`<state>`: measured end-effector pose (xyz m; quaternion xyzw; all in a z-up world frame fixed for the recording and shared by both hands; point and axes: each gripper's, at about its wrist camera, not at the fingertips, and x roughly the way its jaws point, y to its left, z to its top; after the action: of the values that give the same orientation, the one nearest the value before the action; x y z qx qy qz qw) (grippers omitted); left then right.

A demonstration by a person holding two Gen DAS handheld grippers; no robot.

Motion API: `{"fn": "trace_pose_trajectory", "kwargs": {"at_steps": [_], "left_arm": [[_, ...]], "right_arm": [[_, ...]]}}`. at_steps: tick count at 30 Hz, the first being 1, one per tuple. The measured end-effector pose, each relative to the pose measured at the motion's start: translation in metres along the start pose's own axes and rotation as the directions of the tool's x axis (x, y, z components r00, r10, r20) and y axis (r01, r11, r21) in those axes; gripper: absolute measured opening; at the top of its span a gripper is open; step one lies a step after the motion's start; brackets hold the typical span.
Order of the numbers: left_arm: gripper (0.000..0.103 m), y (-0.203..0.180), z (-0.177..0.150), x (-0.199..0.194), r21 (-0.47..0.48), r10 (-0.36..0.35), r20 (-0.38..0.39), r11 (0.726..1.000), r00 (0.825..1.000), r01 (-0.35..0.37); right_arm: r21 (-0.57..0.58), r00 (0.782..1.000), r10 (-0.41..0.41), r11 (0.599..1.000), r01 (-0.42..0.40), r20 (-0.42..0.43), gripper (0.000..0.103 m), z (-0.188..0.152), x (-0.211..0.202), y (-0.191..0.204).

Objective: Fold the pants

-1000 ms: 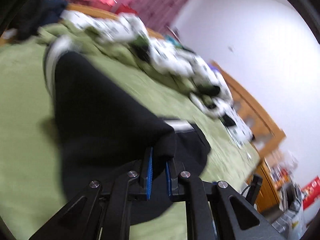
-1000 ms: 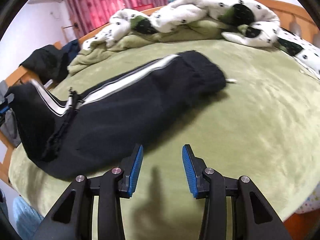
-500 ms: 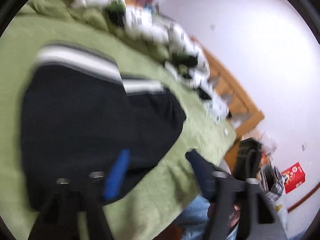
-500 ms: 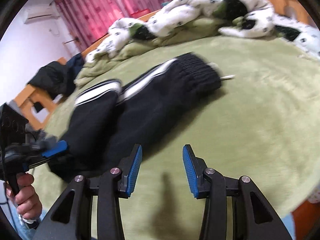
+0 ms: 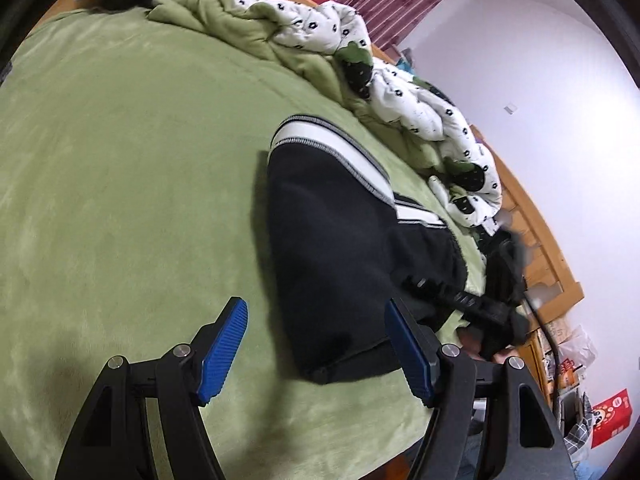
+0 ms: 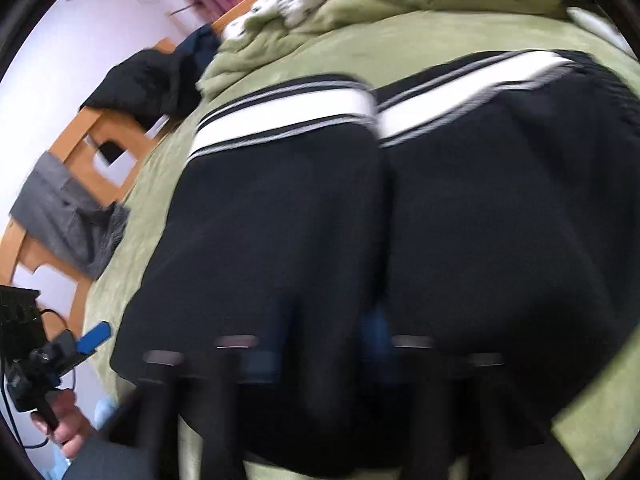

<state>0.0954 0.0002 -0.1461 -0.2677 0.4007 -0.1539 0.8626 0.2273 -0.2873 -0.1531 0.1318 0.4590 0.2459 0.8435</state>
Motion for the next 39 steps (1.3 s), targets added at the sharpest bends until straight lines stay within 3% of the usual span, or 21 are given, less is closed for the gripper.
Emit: {"fn": "trace_pose_trajectory", "kwargs": {"at_steps": [5, 8, 11, 12, 13, 14, 16, 21, 23, 25, 26, 27, 29, 31, 32, 35, 37, 39], "left_arm": [[0.069, -0.011, -0.003, 0.012, -0.002, -0.070, -0.020, 0.998, 0.997, 0.070], [0.069, -0.028, -0.004, 0.027, 0.037, -0.107, -0.052, 0.993, 0.993, 0.109], [0.069, -0.050, -0.006, 0.042, 0.105, -0.130, -0.095, 0.985, 0.987, 0.140], [0.069, -0.059, -0.008, 0.047, 0.134, -0.136, -0.117, 0.979, 0.984, 0.151], [0.069, -0.067, -0.011, 0.051, 0.163, -0.142, -0.141, 0.973, 0.980, 0.164], [0.069, -0.078, -0.015, 0.058, 0.203, -0.150, -0.183, 0.961, 0.972, 0.187], [0.069, -0.094, -0.027, 0.069, 0.267, -0.140, -0.247, 0.941, 0.959, 0.207], [0.069, -0.118, -0.048, 0.091, 0.374, -0.017, -0.279, 0.919, 0.960, 0.125], [0.068, -0.125, -0.054, 0.102, 0.427, 0.079, -0.255, 0.903, 0.964, 0.039], [0.054, -0.130, -0.057, 0.114, 0.480, 0.188, -0.199, 0.874, 0.962, -0.072], [0.029, -0.133, -0.055, 0.118, 0.510, 0.228, -0.156, 0.852, 0.961, -0.119], [0.018, -0.135, -0.052, 0.120, 0.520, 0.227, -0.147, 0.846, 0.963, -0.120], [0.012, -0.135, -0.040, 0.106, 0.468, 0.188, -0.060, 0.873, 0.980, -0.139], [0.012, -0.136, -0.034, 0.089, 0.419, 0.142, 0.045, 0.896, 0.989, -0.148], [0.012, -0.135, -0.034, 0.088, 0.415, 0.164, 0.071, 0.892, 0.984, -0.178], [0.013, -0.120, -0.049, 0.112, 0.394, 0.252, -0.056, 0.895, 0.966, -0.210], [0.016, -0.111, -0.057, 0.106, 0.384, 0.225, -0.082, 0.906, 0.971, -0.178], [0.043, -0.107, -0.058, 0.091, 0.388, 0.214, -0.094, 0.907, 0.972, -0.162]], "right_arm": [[-0.121, 0.970, -0.056, 0.989, 0.087, 0.235, 0.013, 0.025, -0.071, 0.000], [-0.125, 0.916, -0.190, 0.961, 0.248, 0.354, 0.013, 0.032, -0.115, -0.028], [-0.063, 0.867, -0.301, 0.934, 0.353, 0.398, 0.013, 0.035, -0.138, -0.066], [-0.036, 0.845, -0.359, 0.914, 0.405, 0.397, 0.013, 0.034, -0.139, -0.084], [0.001, 0.837, -0.411, 0.898, 0.441, 0.361, 0.013, 0.032, -0.134, -0.107], [0.028, 0.839, -0.431, 0.893, 0.449, 0.333, 0.013, 0.030, -0.128, -0.121], [0.078, 0.876, -0.426, 0.904, 0.420, 0.225, 0.015, 0.019, -0.106, -0.156], [0.110, 0.874, -0.398, 0.917, 0.382, 0.280, 0.022, 0.004, -0.132, -0.152], [0.104, 0.870, -0.351, 0.936, 0.336, 0.345, 0.022, -0.007, -0.148, -0.141], [0.056, 0.882, -0.335, 0.940, 0.336, 0.333, 0.022, -0.014, -0.144, -0.135], [0.043, 0.883, -0.343, 0.937, 0.348, 0.321, 0.022, -0.014, -0.139, -0.135], [0.029, 0.881, -0.366, 0.926, 0.376, 0.300, 0.022, -0.017, -0.130, -0.133], [0.023, 0.885, -0.393, 0.916, 0.401, 0.249, 0.022, -0.022, -0.114, -0.134], [0.027, 0.877, -0.403, 0.911, 0.411, 0.260, 0.022, -0.028, -0.111, -0.131], [0.018, 0.878, -0.402, 0.911, 0.412, 0.261, 0.022, -0.029, -0.112, -0.126], [0.015, 0.885, -0.402, 0.912, 0.410, 0.237, 0.022, -0.031, -0.108, -0.125], [0.014, 0.892, -0.388, 0.918, 0.396, 0.230, 0.022, -0.031, -0.111, -0.128], [0.030, 0.906, -0.361, 0.931, 0.364, 0.219, 0.025, -0.030, -0.116, -0.131]]}}
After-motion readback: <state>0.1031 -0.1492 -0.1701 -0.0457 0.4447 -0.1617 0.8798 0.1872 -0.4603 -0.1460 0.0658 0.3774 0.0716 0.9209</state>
